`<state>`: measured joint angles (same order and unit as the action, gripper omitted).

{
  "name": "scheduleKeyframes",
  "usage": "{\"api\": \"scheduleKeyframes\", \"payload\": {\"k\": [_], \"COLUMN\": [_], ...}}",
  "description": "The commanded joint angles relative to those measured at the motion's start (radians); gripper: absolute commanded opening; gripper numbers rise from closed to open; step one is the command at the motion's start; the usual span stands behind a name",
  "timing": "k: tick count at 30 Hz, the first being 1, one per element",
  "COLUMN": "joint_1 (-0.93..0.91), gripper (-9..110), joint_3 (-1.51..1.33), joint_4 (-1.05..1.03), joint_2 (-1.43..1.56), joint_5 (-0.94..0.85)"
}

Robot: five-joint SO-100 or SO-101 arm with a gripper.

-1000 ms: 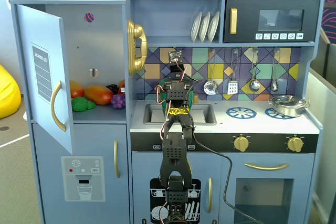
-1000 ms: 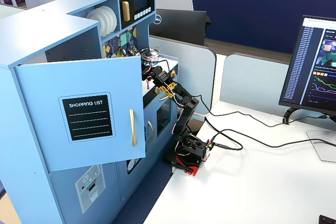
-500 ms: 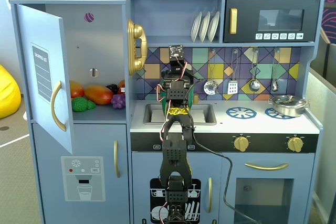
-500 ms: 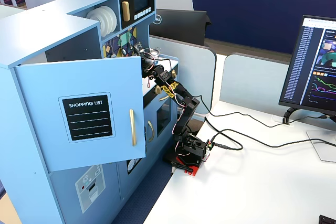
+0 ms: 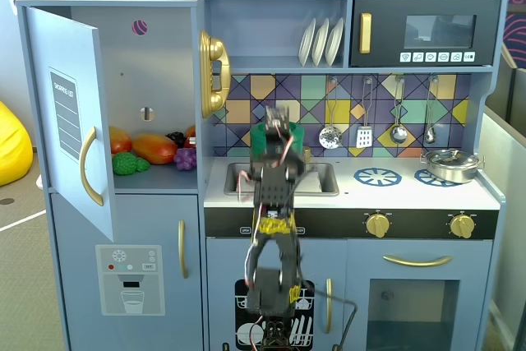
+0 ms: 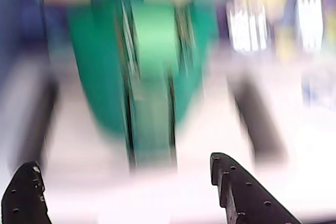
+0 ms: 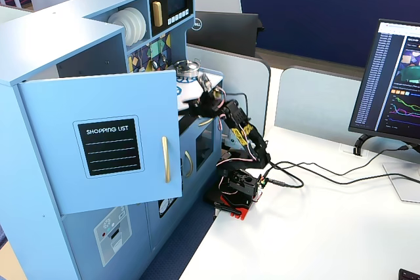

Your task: Pick up the lid from the counter and put it on the green recipient

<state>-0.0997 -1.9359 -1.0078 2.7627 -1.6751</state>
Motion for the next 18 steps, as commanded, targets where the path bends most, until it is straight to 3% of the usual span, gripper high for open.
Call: {"api": "scheduleKeyframes", "payload": {"k": [1,6,12,18], "joint_1": [-0.046,-0.067,-0.018,0.038], "gripper": [34,24,1,0], "joint_3": [-0.250,-0.601,-0.868,-0.997], "joint_4": [-0.081,0.008,0.054,-0.034], "joint_2": [0.143,0.268,0.313,0.364], "joint_5": [0.035,0.037,0.021,0.063]}}
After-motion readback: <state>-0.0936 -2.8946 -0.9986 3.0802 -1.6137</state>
